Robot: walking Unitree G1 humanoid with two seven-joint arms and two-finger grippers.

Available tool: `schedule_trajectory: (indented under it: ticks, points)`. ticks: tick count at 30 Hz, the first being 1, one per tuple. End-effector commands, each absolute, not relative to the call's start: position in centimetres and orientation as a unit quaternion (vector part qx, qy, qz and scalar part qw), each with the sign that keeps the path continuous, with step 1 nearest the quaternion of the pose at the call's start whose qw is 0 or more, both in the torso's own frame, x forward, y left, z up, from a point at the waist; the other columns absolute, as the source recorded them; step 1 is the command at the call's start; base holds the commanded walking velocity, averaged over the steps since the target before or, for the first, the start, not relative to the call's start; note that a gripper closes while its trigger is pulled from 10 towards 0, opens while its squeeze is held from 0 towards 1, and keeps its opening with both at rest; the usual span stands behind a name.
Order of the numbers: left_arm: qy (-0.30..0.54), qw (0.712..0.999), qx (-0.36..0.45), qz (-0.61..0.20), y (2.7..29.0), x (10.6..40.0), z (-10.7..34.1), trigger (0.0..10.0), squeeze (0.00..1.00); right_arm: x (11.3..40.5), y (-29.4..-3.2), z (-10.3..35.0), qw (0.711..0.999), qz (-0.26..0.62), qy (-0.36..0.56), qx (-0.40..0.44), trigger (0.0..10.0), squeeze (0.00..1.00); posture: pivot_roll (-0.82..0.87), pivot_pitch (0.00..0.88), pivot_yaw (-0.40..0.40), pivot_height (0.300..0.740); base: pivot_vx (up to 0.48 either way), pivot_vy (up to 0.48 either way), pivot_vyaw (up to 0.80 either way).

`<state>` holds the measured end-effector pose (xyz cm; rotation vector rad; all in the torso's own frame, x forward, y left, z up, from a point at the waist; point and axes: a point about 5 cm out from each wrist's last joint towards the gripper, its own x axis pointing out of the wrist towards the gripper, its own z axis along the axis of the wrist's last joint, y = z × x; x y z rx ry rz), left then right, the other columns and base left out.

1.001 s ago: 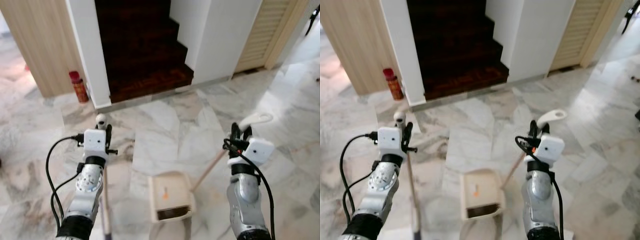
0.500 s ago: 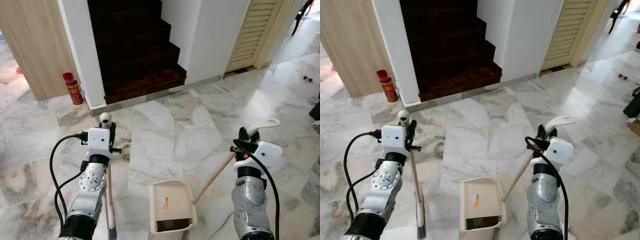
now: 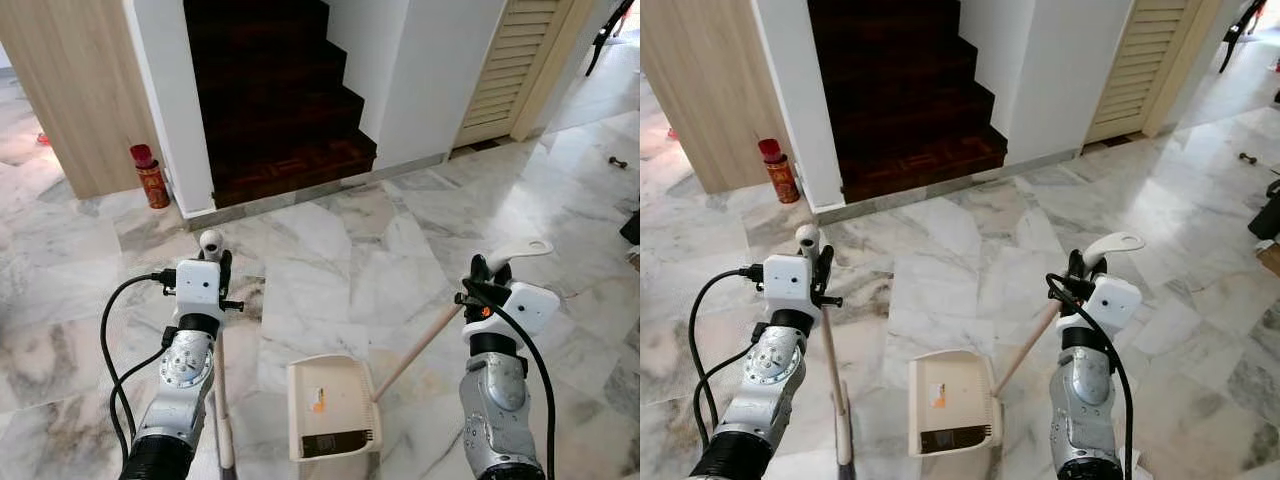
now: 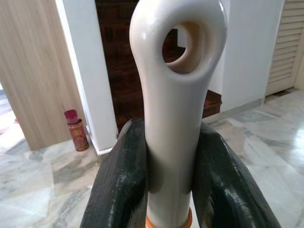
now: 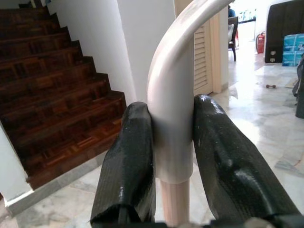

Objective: Sweep floor

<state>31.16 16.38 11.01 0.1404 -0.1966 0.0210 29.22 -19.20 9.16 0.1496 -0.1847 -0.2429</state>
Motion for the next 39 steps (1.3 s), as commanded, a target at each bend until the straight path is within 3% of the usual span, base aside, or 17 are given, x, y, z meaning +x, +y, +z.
schedule_trajectory:
  ticks: [1,39]
  points:
    - [-0.117,0.99,0.076,0.01,16.17,31.26,12.0,10.0,0.0,29.5,-19.59,10.62,0.982,-0.12,-0.123,0.077,10.0,0.0,0.12,0.0,-0.077,0.74,0.0,0.0,0.0]
    - [-0.112,0.991,0.073,0.013,15.96,31.09,11.82,10.0,0.0,30.49,-19.23,11.05,0.986,-0.094,-0.12,0.073,10.0,0.0,0.13,0.0,-0.104,0.74,0.0,0.256,0.0]
